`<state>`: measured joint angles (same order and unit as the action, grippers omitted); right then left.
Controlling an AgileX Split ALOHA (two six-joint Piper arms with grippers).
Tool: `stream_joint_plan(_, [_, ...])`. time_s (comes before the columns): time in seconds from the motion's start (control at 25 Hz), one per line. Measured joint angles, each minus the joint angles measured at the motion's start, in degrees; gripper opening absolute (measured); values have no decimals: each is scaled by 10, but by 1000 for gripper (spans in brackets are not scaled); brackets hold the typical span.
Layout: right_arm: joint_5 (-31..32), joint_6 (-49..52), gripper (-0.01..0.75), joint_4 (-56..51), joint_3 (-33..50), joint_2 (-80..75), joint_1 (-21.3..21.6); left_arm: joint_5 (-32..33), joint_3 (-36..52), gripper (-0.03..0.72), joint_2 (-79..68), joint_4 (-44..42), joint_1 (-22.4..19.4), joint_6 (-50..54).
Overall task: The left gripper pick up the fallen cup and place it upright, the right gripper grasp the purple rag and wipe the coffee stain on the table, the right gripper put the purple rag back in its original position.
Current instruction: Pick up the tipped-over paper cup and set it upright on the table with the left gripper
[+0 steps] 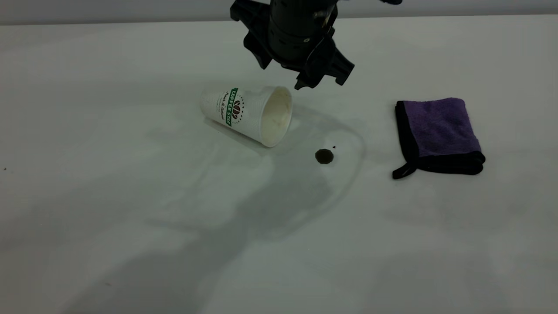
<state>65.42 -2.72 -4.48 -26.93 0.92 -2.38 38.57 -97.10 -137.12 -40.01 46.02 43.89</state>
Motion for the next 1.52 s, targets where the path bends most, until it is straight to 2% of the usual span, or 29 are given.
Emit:
stream_joint_plan(0.84, [0, 0, 440, -5, 0, 0, 0, 40, -2, 577, -52, -70, 0, 52])
stream_joint_plan(1.04, [0, 0, 440, -5, 0, 0, 0, 48, -4, 549, -60, -79, 0, 60])
stream_joint_plan(1.2, [0, 0, 440, -5, 0, 0, 0, 58, -4, 456, -61, -98, 0, 75])
stream_joint_plan(1.32, [0, 0, 440, -5, 0, 0, 0, 62, -4, 311, -61, -101, 1, 79])
stream_joint_plan(1.4, [0, 0, 440, -5, 0, 0, 0, 67, -4, 186, -62, -101, 1, 79])
stream_joint_plan(1.52, [0, 0, 440, -5, 0, 0, 0, 85, -5, 62, -62, -110, 1, 71])
